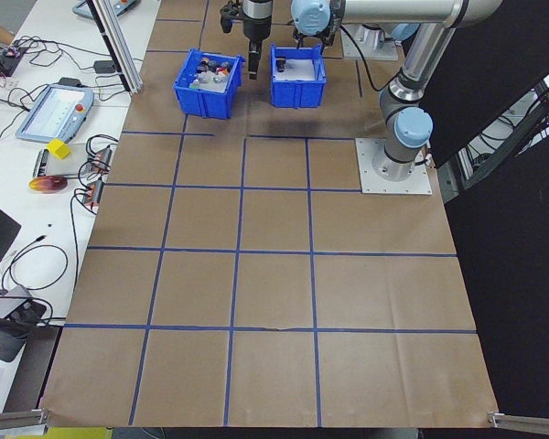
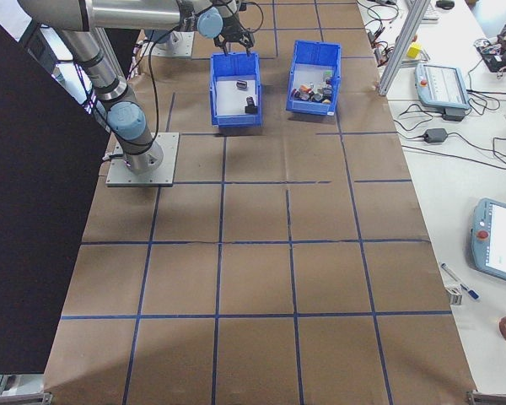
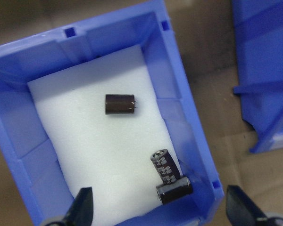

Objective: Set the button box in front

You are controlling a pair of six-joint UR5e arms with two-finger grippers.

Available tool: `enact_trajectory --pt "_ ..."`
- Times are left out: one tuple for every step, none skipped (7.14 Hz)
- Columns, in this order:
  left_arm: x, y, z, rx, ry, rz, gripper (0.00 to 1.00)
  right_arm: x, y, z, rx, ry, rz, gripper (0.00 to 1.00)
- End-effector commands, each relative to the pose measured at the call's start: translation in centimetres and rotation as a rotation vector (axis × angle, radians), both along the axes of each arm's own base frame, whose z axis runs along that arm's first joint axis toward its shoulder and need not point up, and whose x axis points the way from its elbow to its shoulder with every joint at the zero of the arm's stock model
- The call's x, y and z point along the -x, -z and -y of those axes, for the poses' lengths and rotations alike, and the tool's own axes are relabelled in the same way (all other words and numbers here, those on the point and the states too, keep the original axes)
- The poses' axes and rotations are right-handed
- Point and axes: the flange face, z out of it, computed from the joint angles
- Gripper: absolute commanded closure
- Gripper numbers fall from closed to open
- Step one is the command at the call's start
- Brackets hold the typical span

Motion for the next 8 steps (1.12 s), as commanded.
enact_trajectory --pt "0.0 0.1 0.1 -0.001 0.000 0.000 0.01 7.1 -3.8 5.4 -0.111 0.364 0.042 0.00" --pt "0.0 0.1 0.1 -0.001 0.000 0.001 0.01 10.2 -5.4 6.7 -0.159 0.510 0.037 0.00" --pt "0.0 0.1 0.1 -0.003 0.000 0.001 0.01 12.3 -6.8 7.9 -0.147 0.605 0.054 0.00" --pt "0.0 0.1 0.1 -0.003 0.000 0.001 0.01 13.9 -7.4 9.6 -0.123 0.704 0.074 0.00" --pt "0.0 0.1 0.1 0.000 0.000 0.002 0.01 15.4 -8.7 11.0 -0.092 0.906 0.097 0.00" --pt "0.0 0.2 0.2 -0.003 0.000 0.001 0.01 15.7 -8.7 11.7 -0.090 1.015 0.107 0.00" --pt "0.0 0.1 0.2 -0.001 0.000 0.001 0.01 16.8 -8.3 11.9 -0.081 1.095 0.077 0.00" --pt "0.0 0.1 0.2 -0.001 0.000 0.001 0.01 17.2 -8.2 11.6 -0.082 1.149 0.060 0.00"
